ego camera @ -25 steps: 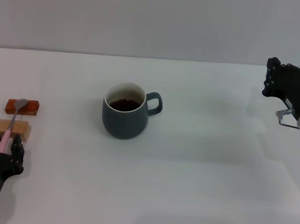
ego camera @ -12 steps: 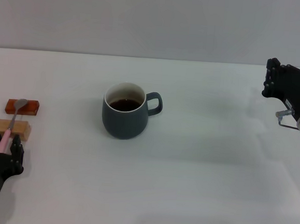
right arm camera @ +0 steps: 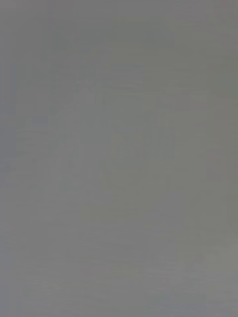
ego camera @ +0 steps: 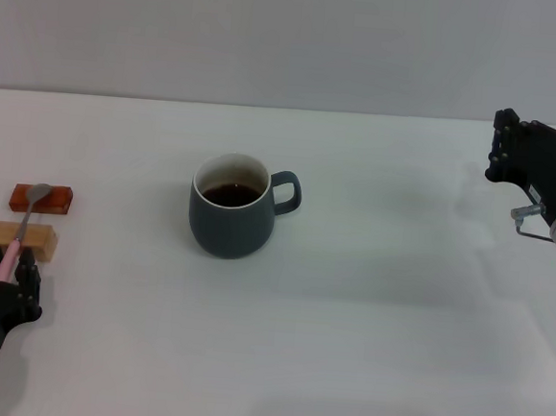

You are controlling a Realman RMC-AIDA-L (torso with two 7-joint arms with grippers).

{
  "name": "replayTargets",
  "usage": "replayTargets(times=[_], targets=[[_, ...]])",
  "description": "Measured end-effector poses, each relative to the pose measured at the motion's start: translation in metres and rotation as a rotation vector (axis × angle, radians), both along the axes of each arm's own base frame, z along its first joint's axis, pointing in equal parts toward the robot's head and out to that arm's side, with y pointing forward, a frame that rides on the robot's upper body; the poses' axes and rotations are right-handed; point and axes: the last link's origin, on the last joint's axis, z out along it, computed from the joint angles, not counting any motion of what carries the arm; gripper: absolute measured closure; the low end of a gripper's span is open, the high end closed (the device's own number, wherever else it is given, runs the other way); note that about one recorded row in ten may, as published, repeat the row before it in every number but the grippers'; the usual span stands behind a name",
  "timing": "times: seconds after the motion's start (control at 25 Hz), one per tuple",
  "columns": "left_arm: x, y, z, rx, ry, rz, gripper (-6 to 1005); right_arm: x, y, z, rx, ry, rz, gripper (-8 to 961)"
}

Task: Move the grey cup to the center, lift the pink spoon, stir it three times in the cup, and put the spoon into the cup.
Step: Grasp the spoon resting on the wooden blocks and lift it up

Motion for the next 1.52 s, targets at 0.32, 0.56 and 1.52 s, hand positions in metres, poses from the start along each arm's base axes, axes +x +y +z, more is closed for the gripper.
replayTargets(times=[0.32, 0.56, 1.52], targets=[[0.0002, 0.0002, -0.0001, 0.0, 0.0, 0.0, 680, -0.0002, -0.0001, 0.0, 0.0, 0.0, 0.001, 923], [0.0002, 0.0001, -0.0001, 0.0, 0.0, 0.0, 689, -0.0015, 0.0002, 0.0004, 0.002, 0.003, 0.005, 923], [-0.0011, -0.0002, 0.0004, 0.005, -0.002, 0.008, 788, -0.0039, 0.0004, 0.0011, 0.006, 0.009, 0.012, 922]])
